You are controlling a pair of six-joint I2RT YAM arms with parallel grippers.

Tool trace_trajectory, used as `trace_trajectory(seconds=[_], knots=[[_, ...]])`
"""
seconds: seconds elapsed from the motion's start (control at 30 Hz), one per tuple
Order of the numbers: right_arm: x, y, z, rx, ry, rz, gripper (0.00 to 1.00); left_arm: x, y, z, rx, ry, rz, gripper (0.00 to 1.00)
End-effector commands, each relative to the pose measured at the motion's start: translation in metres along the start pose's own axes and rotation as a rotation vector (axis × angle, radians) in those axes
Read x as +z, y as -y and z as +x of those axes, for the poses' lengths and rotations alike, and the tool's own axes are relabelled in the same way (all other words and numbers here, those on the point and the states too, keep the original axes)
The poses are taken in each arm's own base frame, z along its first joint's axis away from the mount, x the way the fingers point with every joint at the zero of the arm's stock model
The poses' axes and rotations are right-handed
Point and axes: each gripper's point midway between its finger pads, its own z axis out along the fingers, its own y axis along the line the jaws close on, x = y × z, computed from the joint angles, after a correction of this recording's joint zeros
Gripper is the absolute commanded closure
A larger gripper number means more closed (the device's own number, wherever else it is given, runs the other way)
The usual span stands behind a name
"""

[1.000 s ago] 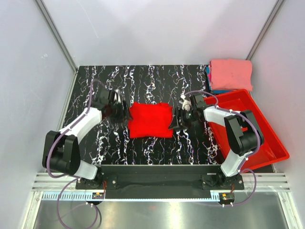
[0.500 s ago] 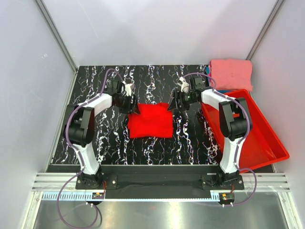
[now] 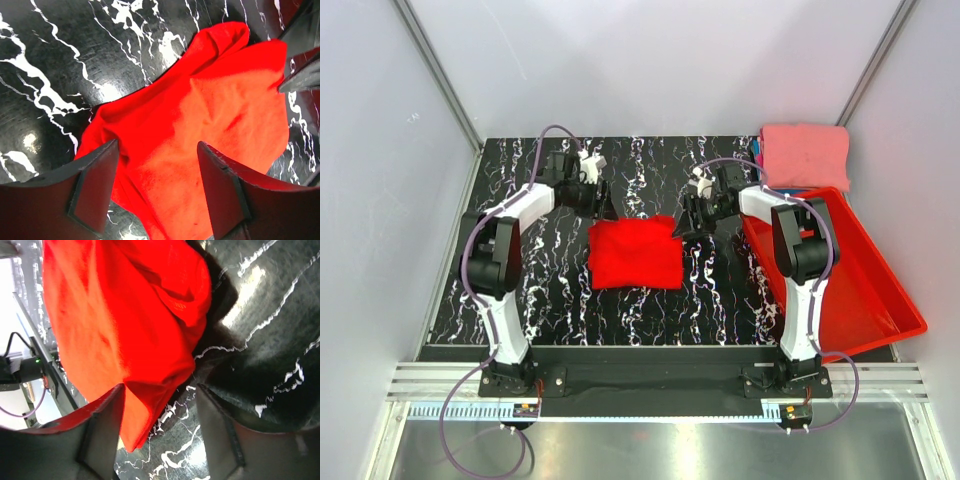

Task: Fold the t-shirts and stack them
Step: Fold the tshirt

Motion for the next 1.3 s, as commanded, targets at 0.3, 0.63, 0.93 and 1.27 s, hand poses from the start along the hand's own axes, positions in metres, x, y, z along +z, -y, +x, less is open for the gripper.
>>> trace_trajectory(seconds=[0.3, 0.63, 0.93, 1.27], knots=[[0.003, 0.000, -0.029, -0.080, 0.050, -0.100, 0.61, 0.006, -0.010, -0.009, 0.084, -0.025, 0.148, 0.34], [0.004, 0.002, -0.036, -0.098, 0.065, -0.122, 0.63, 0.008, -0.019, -0.008, 0.038, -0.035, 0.256, 0.38], [0.005, 0.003, -0.041, -0.100, 0.079, -0.118, 0.69, 0.012, -0.020, -0.009, 0.036, -0.040, 0.272, 0.46], [-0.010, -0.015, -0.051, -0.136, 0.138, -0.120, 1.00, -0.012, -0.002, -0.036, 0.037, 0.021, 0.240, 1.00]])
